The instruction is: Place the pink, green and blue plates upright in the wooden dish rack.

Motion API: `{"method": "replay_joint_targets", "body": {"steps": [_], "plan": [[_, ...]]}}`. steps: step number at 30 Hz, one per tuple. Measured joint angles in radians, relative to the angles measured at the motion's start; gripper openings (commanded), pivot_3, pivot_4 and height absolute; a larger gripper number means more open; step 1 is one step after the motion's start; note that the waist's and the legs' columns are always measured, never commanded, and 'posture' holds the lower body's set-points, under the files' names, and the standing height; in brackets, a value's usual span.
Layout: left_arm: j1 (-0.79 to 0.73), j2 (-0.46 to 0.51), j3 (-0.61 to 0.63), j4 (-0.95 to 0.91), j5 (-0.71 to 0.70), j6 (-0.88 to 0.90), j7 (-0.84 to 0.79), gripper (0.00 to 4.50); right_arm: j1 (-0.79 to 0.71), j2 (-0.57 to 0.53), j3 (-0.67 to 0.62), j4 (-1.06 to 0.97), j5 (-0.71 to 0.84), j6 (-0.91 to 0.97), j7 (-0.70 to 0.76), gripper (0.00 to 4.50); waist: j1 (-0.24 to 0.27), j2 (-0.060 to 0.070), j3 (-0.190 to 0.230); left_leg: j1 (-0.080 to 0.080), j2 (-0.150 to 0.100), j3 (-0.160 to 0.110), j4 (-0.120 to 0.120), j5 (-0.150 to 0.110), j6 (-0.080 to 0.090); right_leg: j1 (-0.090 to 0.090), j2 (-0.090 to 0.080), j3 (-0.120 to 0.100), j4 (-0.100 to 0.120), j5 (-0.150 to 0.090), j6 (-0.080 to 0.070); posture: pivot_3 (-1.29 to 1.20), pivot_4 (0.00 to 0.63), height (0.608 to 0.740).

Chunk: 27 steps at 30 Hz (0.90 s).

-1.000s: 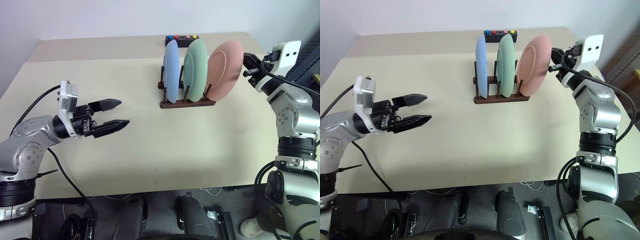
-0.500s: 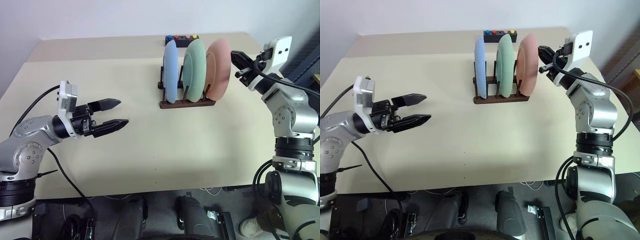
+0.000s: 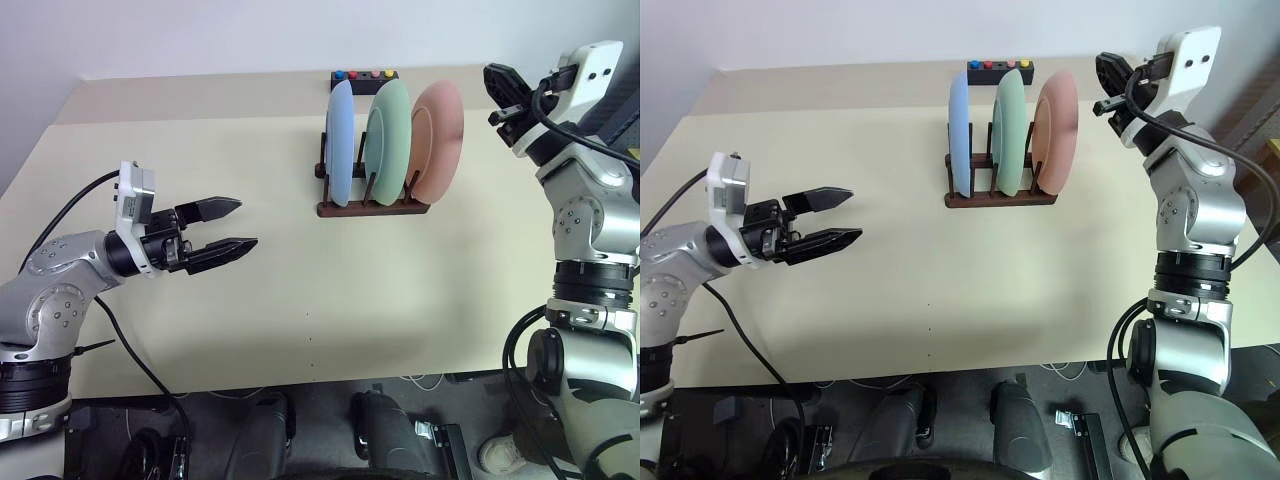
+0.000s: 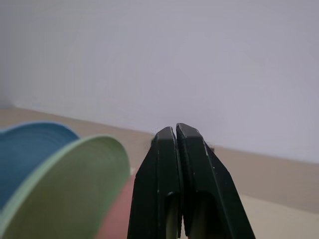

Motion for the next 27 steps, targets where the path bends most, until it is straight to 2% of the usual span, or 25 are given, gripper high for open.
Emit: {"method": "replay_joint_targets", "body": {"steps": [10,27], "plan": [[0.0,0.0,0.0,0.0,0.0,0.0,0.005,4.45,0.031,0.047,0.061,-0.107,0.033,0.072,0.019,0.06,0.003,0.0,0.0,0.0,0.0,0.0,0.0,0.0,0.0,0.0,0.0,0.0,0.0,0.0,0.0,0.0,0.15,0.74],[0.002,0.0,0.001,-0.001,-0.005,0.004,0.008,4.45,0.112,0.066,0.144,-0.122,-0.011,0.088,0.032,0.06,0.001,0.0,0.0,0.0,0.0,0.0,0.0,0.0,0.0,0.0,0.0,0.0,0.0,0.0,0.0,0.0,0.15,0.74]]}}
